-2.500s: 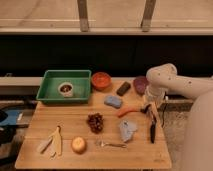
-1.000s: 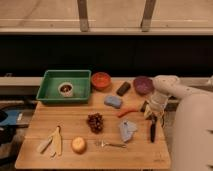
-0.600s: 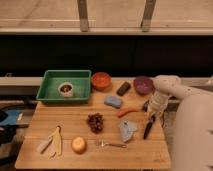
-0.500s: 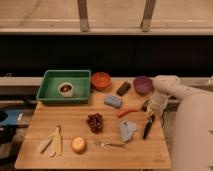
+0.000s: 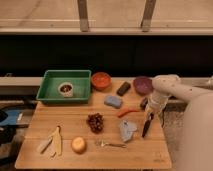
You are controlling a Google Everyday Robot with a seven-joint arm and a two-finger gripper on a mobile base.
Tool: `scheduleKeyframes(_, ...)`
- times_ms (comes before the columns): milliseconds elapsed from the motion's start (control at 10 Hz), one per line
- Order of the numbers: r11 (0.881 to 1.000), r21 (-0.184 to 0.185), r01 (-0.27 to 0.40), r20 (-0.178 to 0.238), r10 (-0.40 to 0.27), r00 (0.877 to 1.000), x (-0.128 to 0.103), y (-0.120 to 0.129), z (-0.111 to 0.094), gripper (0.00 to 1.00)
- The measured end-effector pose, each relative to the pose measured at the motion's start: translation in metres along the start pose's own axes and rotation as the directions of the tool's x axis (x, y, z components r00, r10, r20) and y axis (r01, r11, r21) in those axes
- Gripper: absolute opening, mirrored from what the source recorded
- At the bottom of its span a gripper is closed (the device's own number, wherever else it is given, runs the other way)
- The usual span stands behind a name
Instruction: Place brush in red bowl
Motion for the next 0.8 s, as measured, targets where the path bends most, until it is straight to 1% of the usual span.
scheduleKeyframes(200,1.000,0.016,0.013,0.078,-0.014,0.997,-0.014,0.005,-0.034,0.00)
scheduleKeyframes(300,0.999,0.026,0.021,0.121,-0.024,0.992,-0.024,0.007,-0.053,0.00)
scheduleKeyframes(500,0.998,0.043,0.045,0.178,-0.052,0.983,-0.041,0.014,-0.077,0.00)
scheduleKeyframes(600,0.996,0.049,0.071,0.200,-0.080,0.976,-0.047,0.025,-0.086,0.00)
scheduleKeyframes(800,0.987,0.072,0.143,0.239,-0.156,0.959,-0.061,0.057,-0.102,0.00)
